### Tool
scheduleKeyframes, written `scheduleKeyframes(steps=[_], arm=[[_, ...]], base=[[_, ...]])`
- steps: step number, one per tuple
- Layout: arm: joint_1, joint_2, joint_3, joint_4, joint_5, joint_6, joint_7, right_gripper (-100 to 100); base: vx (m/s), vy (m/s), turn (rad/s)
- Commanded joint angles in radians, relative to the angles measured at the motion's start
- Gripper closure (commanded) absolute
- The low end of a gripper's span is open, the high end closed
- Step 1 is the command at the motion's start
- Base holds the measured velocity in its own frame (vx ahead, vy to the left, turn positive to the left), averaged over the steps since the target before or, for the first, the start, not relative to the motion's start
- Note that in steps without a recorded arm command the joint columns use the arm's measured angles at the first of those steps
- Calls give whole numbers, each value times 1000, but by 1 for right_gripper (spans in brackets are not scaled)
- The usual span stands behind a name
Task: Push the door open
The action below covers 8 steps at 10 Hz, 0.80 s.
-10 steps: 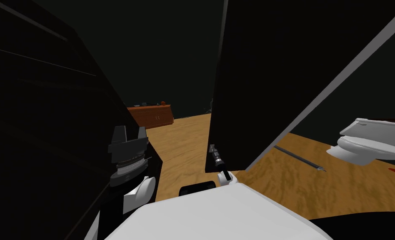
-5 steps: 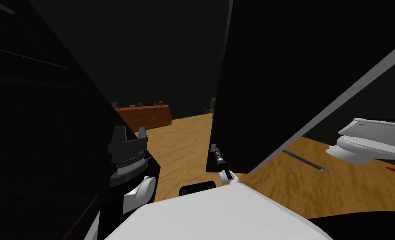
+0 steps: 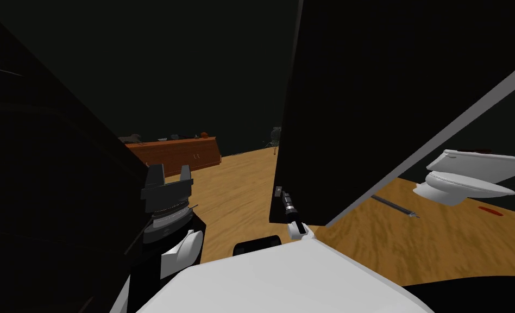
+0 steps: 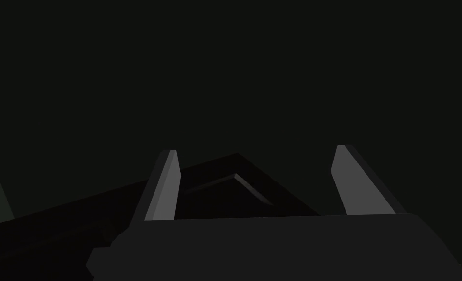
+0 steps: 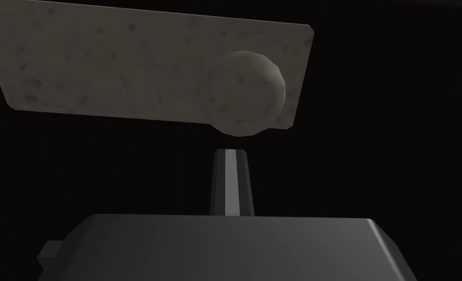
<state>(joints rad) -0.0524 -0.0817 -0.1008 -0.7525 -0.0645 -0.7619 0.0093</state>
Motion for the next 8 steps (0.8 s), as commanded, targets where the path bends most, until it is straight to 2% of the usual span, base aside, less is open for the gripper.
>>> scheduleKeyframes(steps=[1, 5, 6, 8], arm=[[5, 3, 1, -8, -1, 5, -2, -100], [10, 22, 1, -19, -7, 9, -5, -100], [11, 19, 1, -18, -6, 8, -4, -100], [13, 14, -3, -15, -8, -1, -2, -100]], base=[[-192, 87, -56], [-217, 103, -43], [-100, 51, -14], [149, -4, 27]])
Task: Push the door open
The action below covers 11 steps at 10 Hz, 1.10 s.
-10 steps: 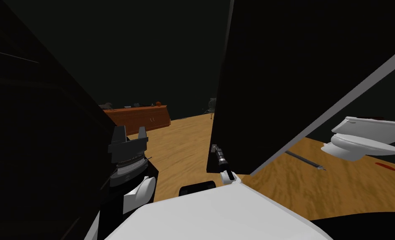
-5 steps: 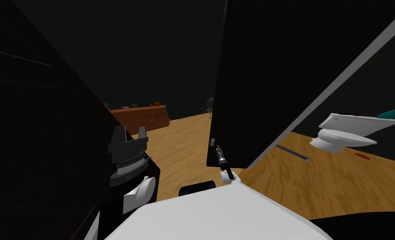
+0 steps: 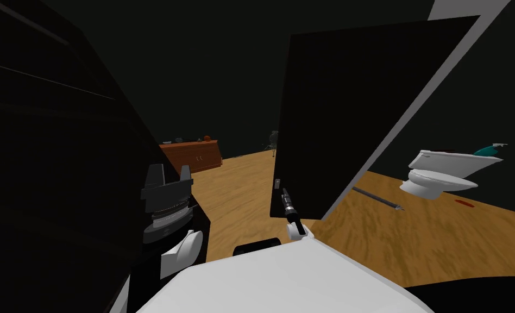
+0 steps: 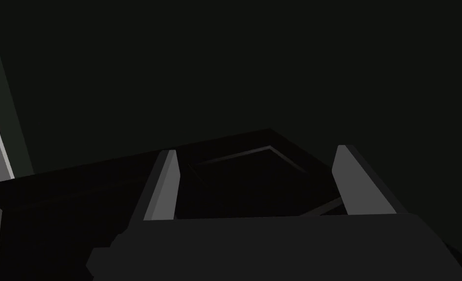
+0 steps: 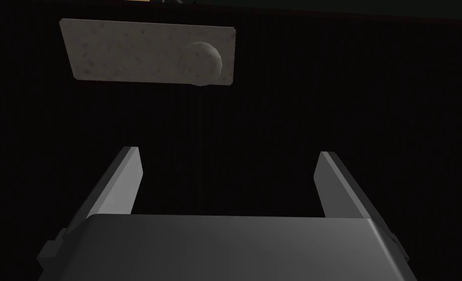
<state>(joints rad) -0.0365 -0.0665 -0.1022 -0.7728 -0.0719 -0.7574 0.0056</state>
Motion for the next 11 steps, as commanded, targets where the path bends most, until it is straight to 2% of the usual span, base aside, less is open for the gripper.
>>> scheduleKeyframes(steps=[1, 6, 7, 8, 11], arm=[[-2, -2, -4, 7, -2, -10, 3, -100], [4, 8, -14, 17, -6, -33, 8, -100], [4, 6, -13, 18, -6, -32, 8, -100], [4, 6, -13, 18, -6, -32, 8, 100], [4, 6, -13, 18, -6, -32, 8, 100]], base=[[234, -30, 34], [241, -24, 31], [90, -13, -4], [-18, 6, 6], [-23, 2, 3]])
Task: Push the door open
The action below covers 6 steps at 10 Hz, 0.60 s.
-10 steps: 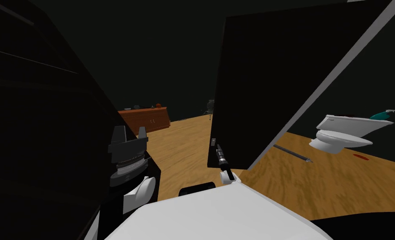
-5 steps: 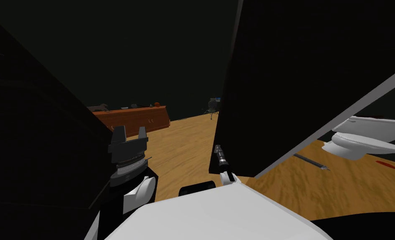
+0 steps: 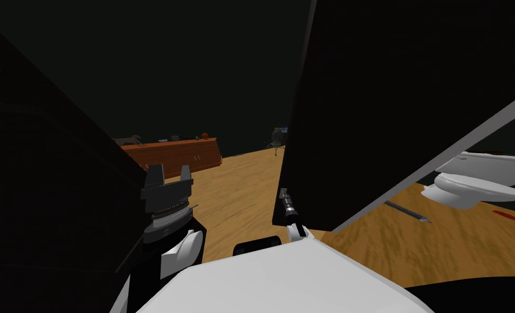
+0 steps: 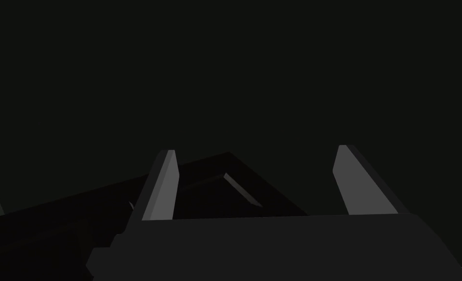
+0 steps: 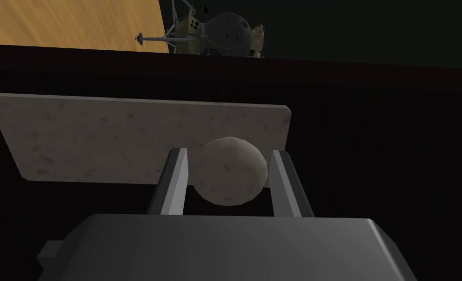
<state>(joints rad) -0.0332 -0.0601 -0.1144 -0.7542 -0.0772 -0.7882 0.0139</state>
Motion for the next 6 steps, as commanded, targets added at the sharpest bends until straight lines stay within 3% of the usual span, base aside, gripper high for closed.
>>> scheduleKeyframes(steps=[1, 3, 6], arm=[[1, 0, -1, 0, -1, -1, -1, 100], [0, -6, -14, 2, -8, 4, 4, 100], [-3, -13, -38, 3, -22, 8, 11, 100]], base=[[-9, 3, -3], [45, 9, -15], [183, 40, -54]])
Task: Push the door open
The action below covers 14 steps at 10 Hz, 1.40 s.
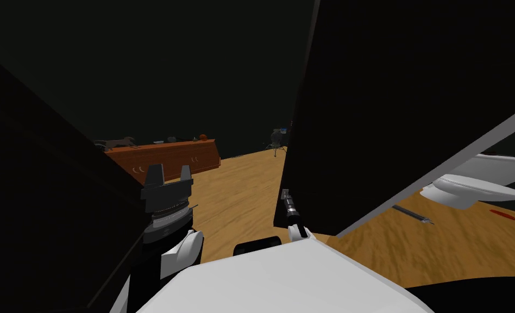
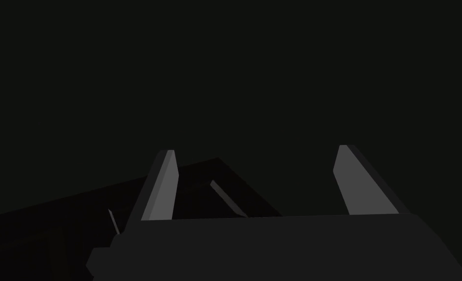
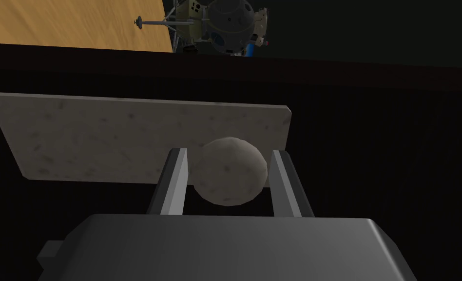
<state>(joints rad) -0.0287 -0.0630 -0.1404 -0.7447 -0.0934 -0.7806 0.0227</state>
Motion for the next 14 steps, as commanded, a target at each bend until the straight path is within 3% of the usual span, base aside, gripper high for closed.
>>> scheduleKeyframes(steps=[1, 7, 9, 14], arm=[[-9, -13, -23, -6, -12, 3, 6, 100], [-18, -14, -102, -4, -58, 18, 28, 100], [-16, -10, -99, 1, -56, 19, 27, 100], [-16, -26, -152, 4, -86, 15, 44, 100]], base=[[184, 51, -48], [215, 56, -76], [145, 34, -50], [177, 14, -41]])
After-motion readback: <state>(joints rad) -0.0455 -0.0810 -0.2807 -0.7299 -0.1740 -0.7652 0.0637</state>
